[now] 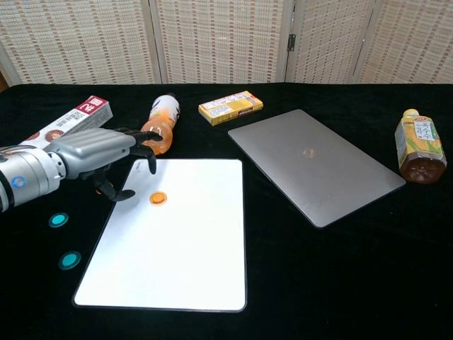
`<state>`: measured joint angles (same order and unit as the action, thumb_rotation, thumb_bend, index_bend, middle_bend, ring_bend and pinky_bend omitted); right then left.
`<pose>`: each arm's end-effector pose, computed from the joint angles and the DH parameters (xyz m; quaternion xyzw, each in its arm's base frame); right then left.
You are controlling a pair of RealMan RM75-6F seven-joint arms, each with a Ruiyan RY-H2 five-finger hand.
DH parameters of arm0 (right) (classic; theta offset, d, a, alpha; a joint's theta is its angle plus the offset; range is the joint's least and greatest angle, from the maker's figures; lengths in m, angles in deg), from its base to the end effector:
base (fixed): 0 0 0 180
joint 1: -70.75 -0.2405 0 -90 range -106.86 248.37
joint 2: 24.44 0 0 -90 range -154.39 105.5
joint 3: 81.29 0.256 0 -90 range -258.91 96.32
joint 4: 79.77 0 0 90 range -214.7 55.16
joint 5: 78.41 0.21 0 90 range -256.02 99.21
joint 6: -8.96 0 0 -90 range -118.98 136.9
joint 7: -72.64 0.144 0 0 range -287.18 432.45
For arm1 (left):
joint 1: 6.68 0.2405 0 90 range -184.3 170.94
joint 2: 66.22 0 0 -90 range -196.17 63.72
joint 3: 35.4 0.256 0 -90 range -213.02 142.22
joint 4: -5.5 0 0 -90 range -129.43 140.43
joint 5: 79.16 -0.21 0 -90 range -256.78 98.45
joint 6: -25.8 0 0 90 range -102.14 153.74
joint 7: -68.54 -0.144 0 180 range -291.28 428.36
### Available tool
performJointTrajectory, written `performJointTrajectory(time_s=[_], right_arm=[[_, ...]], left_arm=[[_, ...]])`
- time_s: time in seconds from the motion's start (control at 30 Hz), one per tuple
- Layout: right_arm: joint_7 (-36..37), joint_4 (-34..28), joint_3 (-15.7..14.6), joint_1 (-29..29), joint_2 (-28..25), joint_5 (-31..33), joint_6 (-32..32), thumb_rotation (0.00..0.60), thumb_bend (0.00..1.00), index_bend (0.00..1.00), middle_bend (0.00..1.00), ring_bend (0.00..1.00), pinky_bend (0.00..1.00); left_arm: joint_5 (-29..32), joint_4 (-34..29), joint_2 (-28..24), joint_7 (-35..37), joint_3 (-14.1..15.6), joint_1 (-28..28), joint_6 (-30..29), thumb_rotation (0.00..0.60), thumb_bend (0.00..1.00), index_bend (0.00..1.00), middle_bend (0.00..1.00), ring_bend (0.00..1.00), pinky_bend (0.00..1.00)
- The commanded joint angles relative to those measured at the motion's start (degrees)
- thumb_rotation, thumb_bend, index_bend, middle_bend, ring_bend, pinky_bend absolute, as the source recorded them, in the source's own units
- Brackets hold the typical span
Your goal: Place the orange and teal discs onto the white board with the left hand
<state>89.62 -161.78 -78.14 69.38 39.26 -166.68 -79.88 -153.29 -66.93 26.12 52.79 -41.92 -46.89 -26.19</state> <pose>-0.3456 -0.1635 0.1878 0.5574 -0.4057 0.4332 0.5806 -0.1884 0.3422 -0.0358 -0.7876 -0.3221 -0.3217 0.4152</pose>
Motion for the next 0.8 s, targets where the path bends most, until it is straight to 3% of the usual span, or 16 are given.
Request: performJointTrajectory(time_s=[0.03, 0.33, 0.8], right_arm=[[-0.13, -0.09, 0.01, -0.09, 0.01, -0.11, 0.04, 0.6, 0.32, 0.0, 0.0, 0.0, 0.0], [-0.92, -0.92, 0.01, -0.39, -0.2, -0.56, 0.13, 0.6, 0.32, 0.0, 0.0, 0.0, 0.0], [-1.6, -1.68, -0.1, 0.18, -0.48, -0.31, -0.46, 0.6, 0.32, 0.0, 0.0, 0.0, 0.0]], left_arm=[[1.16, 1.16, -0.58, 0.61, 0.04, 0.84, -0.27, 0.6, 0.41, 0.41, 0.05, 0.0, 0.0], [3.06, 5.78, 0.01, 1.58, 1.47, 2.31, 1.03, 0.6, 0.41, 0.43, 0.05, 0.0, 0.0], [2.6, 9.73, 2.05, 4.69, 1.25, 2.07, 2.04, 0.6, 0.41, 0.44, 0.05, 0.0, 0.0]])
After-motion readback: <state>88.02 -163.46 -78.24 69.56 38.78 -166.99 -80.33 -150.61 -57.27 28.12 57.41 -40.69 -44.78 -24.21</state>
